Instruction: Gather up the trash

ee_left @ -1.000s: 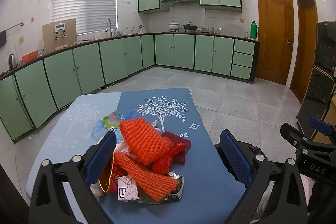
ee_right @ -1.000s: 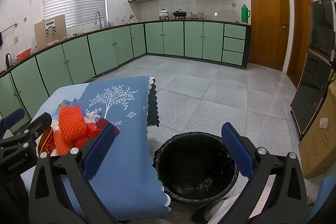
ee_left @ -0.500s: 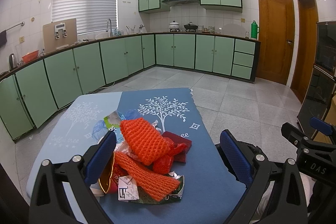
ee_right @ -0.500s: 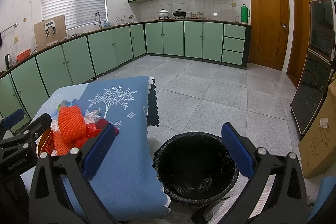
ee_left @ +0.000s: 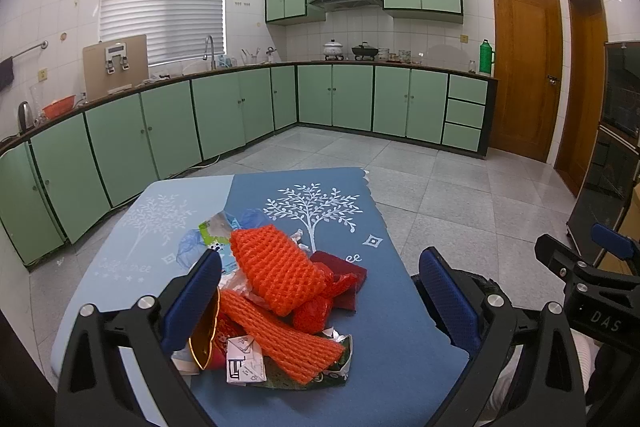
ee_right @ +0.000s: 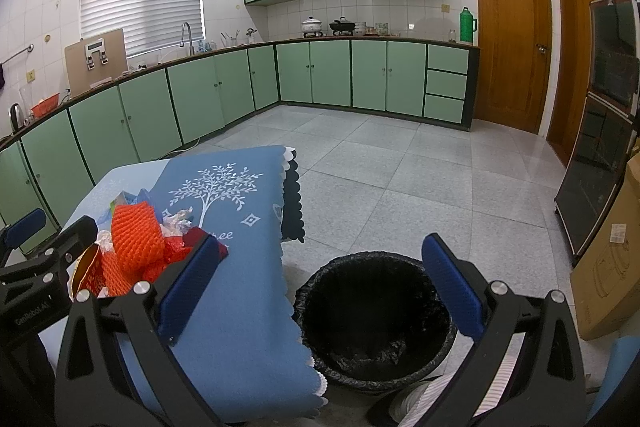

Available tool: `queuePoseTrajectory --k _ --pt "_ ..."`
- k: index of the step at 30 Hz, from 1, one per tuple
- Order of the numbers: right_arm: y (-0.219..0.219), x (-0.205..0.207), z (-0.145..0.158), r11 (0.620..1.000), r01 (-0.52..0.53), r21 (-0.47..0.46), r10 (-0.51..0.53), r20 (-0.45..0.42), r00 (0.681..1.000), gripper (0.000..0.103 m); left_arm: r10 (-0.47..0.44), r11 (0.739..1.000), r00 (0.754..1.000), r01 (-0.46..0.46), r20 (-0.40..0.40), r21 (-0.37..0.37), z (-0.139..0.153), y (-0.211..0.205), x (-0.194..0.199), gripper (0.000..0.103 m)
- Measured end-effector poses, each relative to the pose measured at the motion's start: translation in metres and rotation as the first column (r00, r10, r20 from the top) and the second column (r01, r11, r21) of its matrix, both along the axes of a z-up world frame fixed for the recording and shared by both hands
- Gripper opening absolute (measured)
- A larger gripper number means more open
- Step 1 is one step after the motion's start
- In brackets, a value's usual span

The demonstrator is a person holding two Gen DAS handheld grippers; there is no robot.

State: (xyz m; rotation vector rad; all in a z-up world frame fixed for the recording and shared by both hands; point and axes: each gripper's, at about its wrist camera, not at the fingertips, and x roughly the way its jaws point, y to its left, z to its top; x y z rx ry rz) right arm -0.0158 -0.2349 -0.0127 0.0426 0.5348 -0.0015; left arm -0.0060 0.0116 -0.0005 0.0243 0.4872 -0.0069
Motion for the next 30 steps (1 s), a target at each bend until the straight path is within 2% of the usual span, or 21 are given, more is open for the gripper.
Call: queuePoseTrajectory --k 22,30 --pt "0.004 0.004 -0.003 1.000 0.000 0.001 0.000 -0.003 1.000 0.098 0.000 1.000 1.000 0.000 -0.002 0.000 0.000 -0.001 0.001 0.097" --pt "0.008 0.006 -0.006 1.000 -0.004 0.004 0.004 -0.010 1.000 0.098 0.005 1.000 1.000 -0.005 -0.007 -0.007 -0.009 0.009 0.008 0.097"
